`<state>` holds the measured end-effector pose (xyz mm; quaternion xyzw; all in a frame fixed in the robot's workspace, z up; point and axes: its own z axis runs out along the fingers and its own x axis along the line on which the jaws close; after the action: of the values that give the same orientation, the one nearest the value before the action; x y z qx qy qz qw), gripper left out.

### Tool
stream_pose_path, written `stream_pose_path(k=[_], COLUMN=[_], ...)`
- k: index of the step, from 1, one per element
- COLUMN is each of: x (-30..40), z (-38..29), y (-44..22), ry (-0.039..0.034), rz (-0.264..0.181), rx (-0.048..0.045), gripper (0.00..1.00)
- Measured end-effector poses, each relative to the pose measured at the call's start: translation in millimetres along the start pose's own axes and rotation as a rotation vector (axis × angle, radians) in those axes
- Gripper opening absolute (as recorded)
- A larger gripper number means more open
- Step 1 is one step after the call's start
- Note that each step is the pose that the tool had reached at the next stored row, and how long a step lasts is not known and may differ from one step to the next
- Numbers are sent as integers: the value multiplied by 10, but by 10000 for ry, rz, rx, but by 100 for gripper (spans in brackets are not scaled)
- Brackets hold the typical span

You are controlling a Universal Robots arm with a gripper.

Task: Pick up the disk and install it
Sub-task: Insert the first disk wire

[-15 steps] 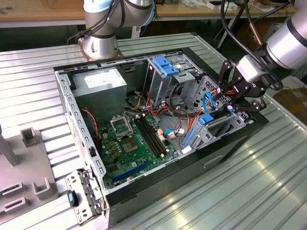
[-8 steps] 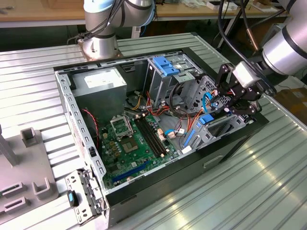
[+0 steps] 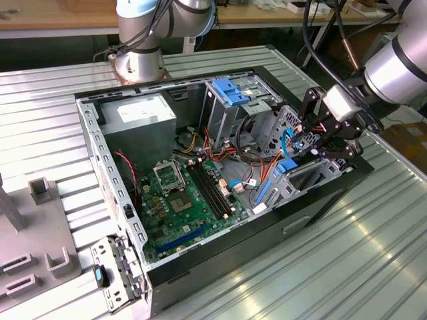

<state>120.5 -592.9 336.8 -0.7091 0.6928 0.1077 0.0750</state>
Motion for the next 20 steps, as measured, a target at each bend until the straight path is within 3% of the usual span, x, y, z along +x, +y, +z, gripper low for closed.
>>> stream_pose_path(k=[4, 5, 6, 7, 8, 9, 12, 17, 20], x=[5, 7, 3, -16, -95, -121, -123, -124, -126], z=[17, 23, 27, 31, 52, 60, 59, 60, 60], y=[-1, -1, -2, -3, -6, -6, -6, -6, -6], ry=[-19, -37, -102, -105, -105, -107, -104, -105, -104], rz=[0, -2, -5, -5, -6, -5, -5, -5, -5], rx=[0, 0, 1, 1, 1, 1, 2, 1, 1], gripper=[37, 37, 37, 37, 37, 37, 37, 17, 16])
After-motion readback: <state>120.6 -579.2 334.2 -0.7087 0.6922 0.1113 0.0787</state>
